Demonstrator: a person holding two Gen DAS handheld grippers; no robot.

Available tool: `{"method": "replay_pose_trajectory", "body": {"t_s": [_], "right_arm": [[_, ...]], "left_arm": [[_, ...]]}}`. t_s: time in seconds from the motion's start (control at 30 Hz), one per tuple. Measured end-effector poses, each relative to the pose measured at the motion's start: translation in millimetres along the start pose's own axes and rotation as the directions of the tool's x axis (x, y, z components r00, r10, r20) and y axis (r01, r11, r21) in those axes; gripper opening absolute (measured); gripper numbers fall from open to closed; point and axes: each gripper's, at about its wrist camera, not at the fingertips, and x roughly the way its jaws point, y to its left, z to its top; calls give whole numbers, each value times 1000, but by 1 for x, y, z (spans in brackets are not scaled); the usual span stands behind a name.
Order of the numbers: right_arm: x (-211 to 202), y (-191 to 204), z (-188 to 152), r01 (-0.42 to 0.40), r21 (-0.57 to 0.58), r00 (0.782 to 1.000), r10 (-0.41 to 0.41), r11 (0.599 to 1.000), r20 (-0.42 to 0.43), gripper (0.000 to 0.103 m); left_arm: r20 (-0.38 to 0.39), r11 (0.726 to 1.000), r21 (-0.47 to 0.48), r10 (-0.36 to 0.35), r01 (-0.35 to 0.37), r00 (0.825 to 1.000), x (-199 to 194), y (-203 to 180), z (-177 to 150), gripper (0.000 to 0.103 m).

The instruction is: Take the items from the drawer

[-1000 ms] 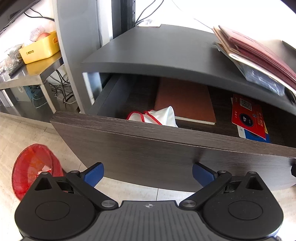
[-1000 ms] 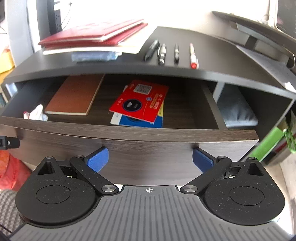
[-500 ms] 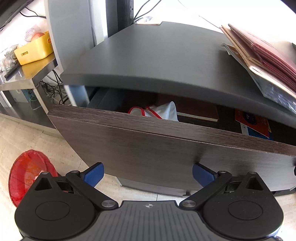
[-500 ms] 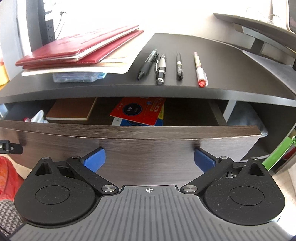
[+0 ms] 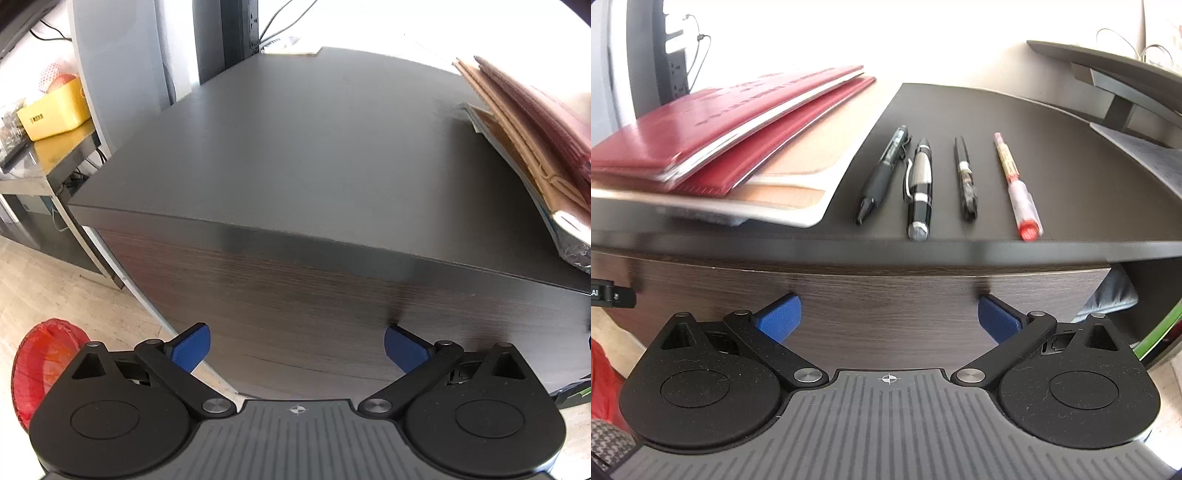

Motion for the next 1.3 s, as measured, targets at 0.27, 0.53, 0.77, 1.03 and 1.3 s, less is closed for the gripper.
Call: {"method": "replay_pose_trajectory", "body": {"t_s": [0.27,0.53,0.77,1.03,1.3], "right_arm": [[3,-1,4,0,5,1000,0,1000,-11,102],[-31,-6,-1,-9,114,996,20,993,-89,100],[-103,-7,-19,-7,137,998,16,991,-64,101],[-184,4,-39,28,42,999,-29,999,37,102],[-236,-2,-55,26,63,997,-30,998,70,102]], "left_arm": [[-23,999,49,14,-13,1000,-10,-2,-12,102],[-49,989,112,-88,93,995,-68,-7,-49,102],[24,975,172,-149,143,989,-131,-21,-81,102],[113,960,223,-196,167,974,-177,-22,-104,102],[154,947,273,-217,169,964,-207,-25,-129,102]]}}
